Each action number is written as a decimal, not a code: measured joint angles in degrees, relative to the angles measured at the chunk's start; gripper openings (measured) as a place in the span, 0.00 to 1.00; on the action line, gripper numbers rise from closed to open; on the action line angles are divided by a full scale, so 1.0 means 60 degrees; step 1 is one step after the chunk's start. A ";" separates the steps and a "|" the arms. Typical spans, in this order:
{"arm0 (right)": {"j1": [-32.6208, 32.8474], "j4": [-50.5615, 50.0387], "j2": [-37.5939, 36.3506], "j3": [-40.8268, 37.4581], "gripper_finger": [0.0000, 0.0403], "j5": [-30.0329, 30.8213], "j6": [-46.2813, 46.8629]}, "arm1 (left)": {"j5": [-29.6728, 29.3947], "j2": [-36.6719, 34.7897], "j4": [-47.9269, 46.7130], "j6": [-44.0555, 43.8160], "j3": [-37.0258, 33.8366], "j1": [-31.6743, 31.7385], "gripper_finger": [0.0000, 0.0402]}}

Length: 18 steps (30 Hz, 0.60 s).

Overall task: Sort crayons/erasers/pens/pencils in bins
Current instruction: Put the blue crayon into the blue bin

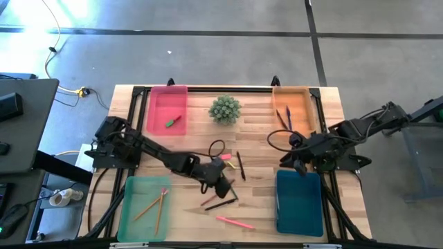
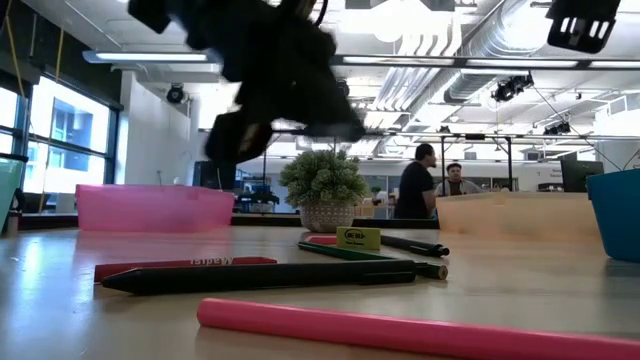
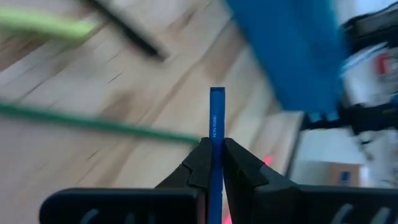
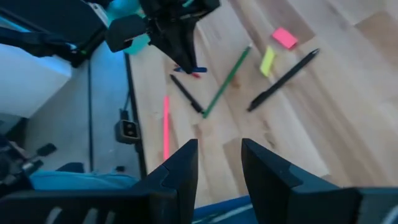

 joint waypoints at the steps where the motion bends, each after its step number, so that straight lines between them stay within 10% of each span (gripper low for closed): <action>1: 0.0059 0.0073 0.0000 0.0000 0.28 0.0001 0.0080 | 0.0000 -0.0005 0.0348 0.0054 0.0004 0.0063 0.04; 18: 0.0260 0.1588 0.0011 0.0000 0.28 0.0267 0.0220 | -0.0119 -0.0018 0.5041 0.1177 0.0011 0.0971 0.04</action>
